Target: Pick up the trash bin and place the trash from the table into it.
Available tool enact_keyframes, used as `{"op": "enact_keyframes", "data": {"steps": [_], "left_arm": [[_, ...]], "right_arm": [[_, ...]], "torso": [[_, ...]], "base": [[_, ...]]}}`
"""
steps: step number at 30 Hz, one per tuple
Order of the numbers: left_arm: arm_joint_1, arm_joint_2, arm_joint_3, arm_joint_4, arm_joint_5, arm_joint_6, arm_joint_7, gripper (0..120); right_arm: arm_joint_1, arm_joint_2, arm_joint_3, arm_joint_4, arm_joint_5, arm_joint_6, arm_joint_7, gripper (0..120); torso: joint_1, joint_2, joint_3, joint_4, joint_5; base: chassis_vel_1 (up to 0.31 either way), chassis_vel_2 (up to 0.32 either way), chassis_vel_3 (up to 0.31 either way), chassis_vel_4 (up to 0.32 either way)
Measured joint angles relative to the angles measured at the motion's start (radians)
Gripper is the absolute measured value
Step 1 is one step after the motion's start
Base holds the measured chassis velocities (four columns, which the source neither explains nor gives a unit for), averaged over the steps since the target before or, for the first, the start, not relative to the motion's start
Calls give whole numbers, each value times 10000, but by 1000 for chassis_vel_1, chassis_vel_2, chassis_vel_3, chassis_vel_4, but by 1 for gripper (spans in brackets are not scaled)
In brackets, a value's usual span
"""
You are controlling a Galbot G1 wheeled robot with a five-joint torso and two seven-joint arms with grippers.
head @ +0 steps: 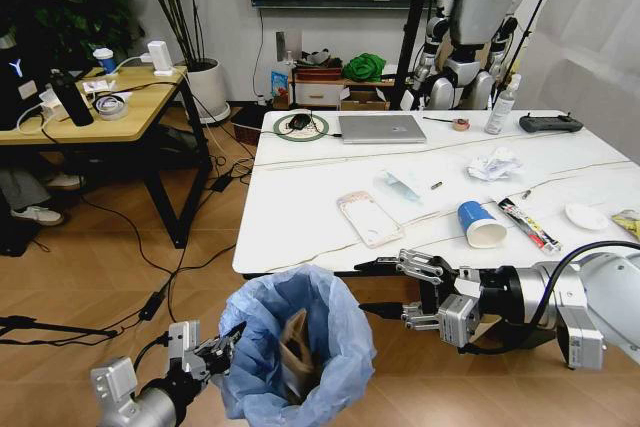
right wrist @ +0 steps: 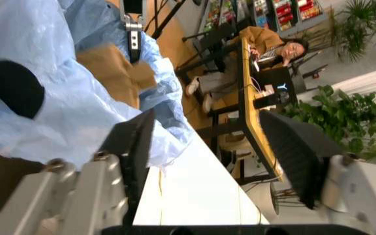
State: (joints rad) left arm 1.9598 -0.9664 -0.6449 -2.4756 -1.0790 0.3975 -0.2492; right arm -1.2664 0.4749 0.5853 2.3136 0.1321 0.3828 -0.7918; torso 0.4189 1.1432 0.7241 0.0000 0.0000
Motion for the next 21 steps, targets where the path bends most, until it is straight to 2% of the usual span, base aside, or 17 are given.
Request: {"op": "enact_keyframes", "data": {"steps": [4, 9, 11, 14, 15, 17, 19, 21], "left_arm": [[124, -23, -13, 58, 155, 8, 18, 0], [317, -153, -66, 98, 485, 3, 140, 0], [433, -259, -250, 95, 656, -45, 190, 0], [587, -302, -411, 75, 759, -105, 268, 0], [587, -302, -411, 75, 759, -105, 268, 0], [571, -309, -414, 82, 775, -108, 273, 0], [561, -329, -400, 94, 776, -109, 274, 0], [577, -328, -394, 126, 779, -108, 274, 0]], "right_arm": [[8, 128, 82, -210, 552, -416, 284, 71], [33, 689, 134, -713, 1778, -1296, 1044, 86], [51, 1375, -21, -1239, 3187, -2347, 2419, 97], [222, 2157, -543, -1948, 4347, -3301, 4711, 100], [222, 2157, -543, -1948, 4347, -3301, 4711, 100], [439, 2604, -1003, -2432, 4707, -3642, 5882, 100], [570, 2855, -1284, -2732, 5092, -3810, 6291, 100], [744, 3285, -1823, -3155, 6194, -4295, 7247, 100]], "torso": [[0, 0, 0, -1, 0], [0, 0, 0, 1, 0], [0, 0, 0, 0, 0], [0, 0, 0, 0, 4], [0, 0, 0, 0, 4], [0, 0, 0, 0, 0], [0, 0, 0, -1, 1], [0, 0, 1, 1, 1]], "base": [[0, 0, 0, 0], [0, 0, 0, 0], [0, 0, 0, 0], [0, 0, 0, 0], [0, 0, 0, 0], [0, 0, 0, 0], [0, 0, 0, 0], [0, 0, 0, 0]]}}
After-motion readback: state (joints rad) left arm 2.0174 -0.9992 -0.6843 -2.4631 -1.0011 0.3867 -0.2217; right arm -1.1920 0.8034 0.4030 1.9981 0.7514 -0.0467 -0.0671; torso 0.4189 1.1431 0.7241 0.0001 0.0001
